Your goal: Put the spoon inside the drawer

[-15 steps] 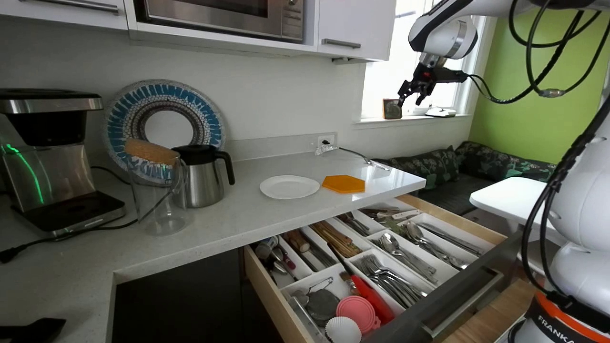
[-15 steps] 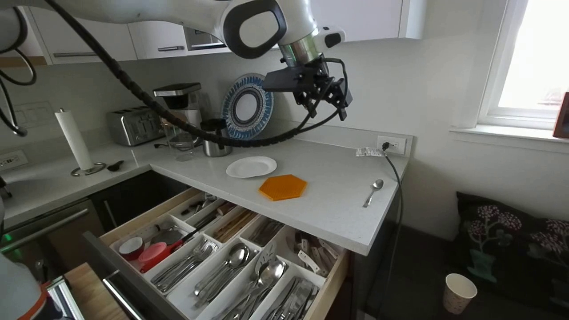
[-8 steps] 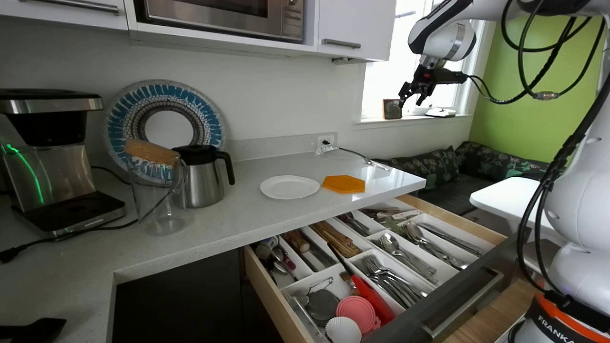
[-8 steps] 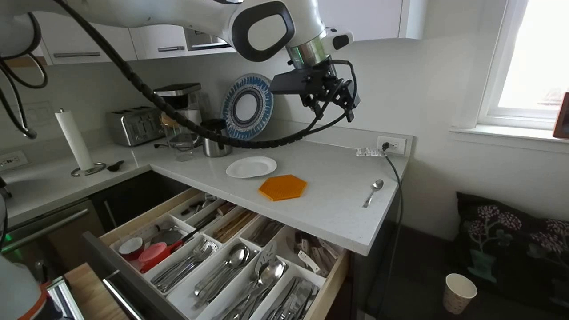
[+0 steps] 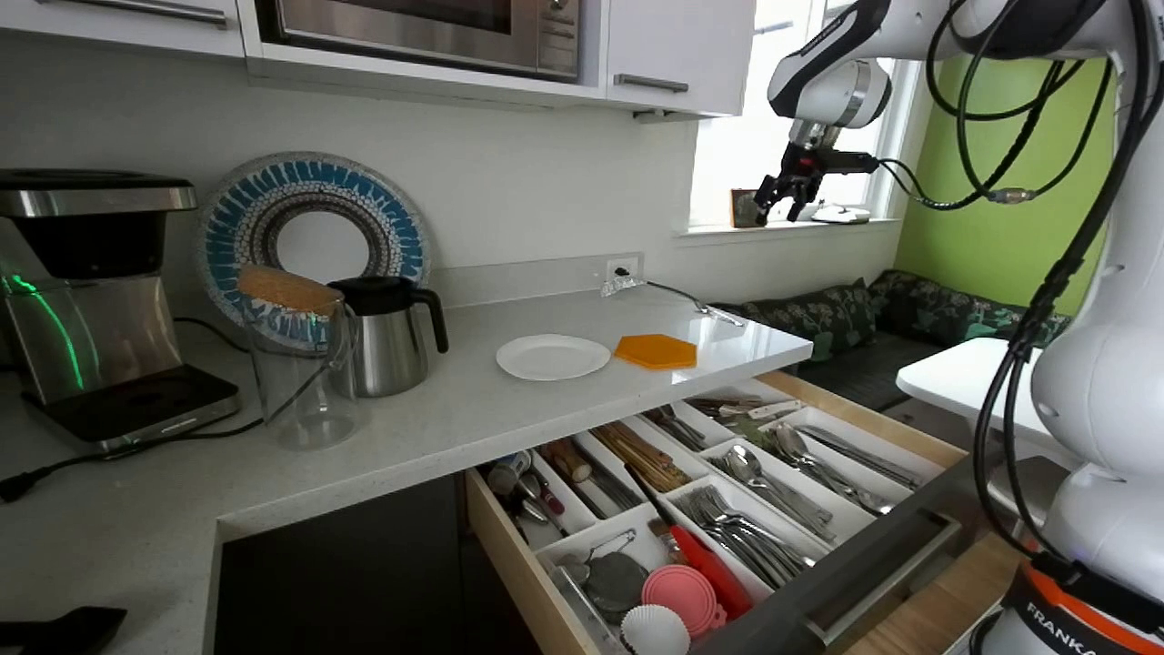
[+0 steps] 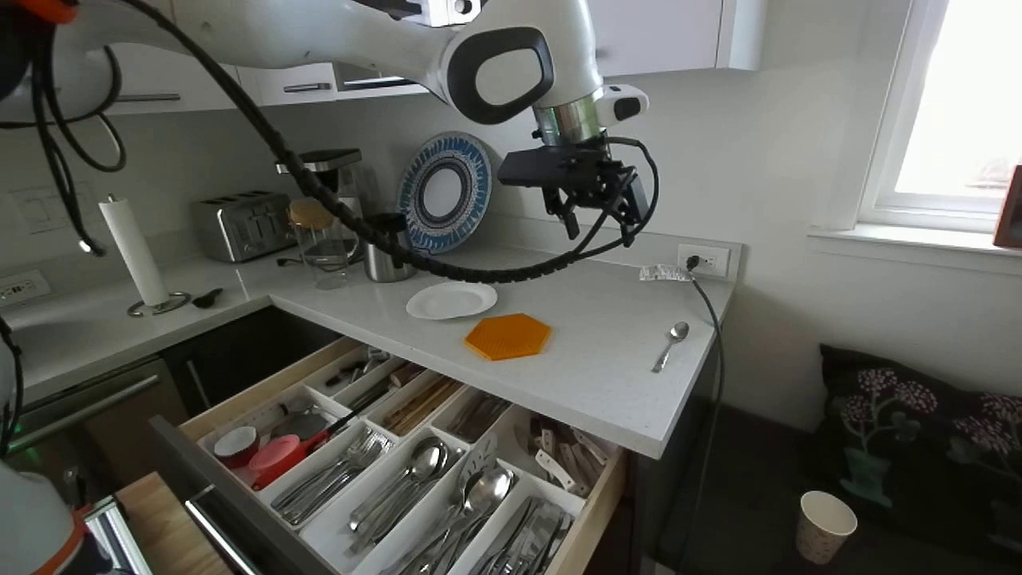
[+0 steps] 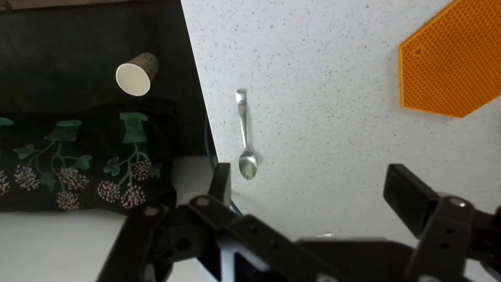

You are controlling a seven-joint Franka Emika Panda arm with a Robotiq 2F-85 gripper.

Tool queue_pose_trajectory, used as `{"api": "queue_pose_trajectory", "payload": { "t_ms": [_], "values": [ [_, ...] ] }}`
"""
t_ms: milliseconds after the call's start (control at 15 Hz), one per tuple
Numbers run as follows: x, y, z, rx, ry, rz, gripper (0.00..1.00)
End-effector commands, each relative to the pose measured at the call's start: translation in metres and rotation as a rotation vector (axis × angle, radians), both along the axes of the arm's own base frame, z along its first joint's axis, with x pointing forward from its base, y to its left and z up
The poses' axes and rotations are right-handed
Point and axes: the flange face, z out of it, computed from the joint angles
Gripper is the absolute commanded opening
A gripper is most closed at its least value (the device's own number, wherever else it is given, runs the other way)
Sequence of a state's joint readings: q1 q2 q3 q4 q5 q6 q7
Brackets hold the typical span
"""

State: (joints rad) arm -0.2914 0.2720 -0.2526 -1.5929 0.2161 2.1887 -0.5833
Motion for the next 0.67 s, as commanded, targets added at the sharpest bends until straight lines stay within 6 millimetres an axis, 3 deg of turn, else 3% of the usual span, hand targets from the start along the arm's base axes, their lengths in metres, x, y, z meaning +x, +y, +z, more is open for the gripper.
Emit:
{"api": "queue_pose_trajectory", "payload": {
  "t_ms": [0, 333, 600],
  "values": [
    [0.028, -0.03, -0.03, 0.002, 0.046, 0.006, 1.0],
    [0.054, -0.07, -0.083, -0.017, 0.078, 0.012, 1.0],
    [0.072, -0.087, -0.125, -0.018, 0.1, 0.026, 1.0]
  ]
}}
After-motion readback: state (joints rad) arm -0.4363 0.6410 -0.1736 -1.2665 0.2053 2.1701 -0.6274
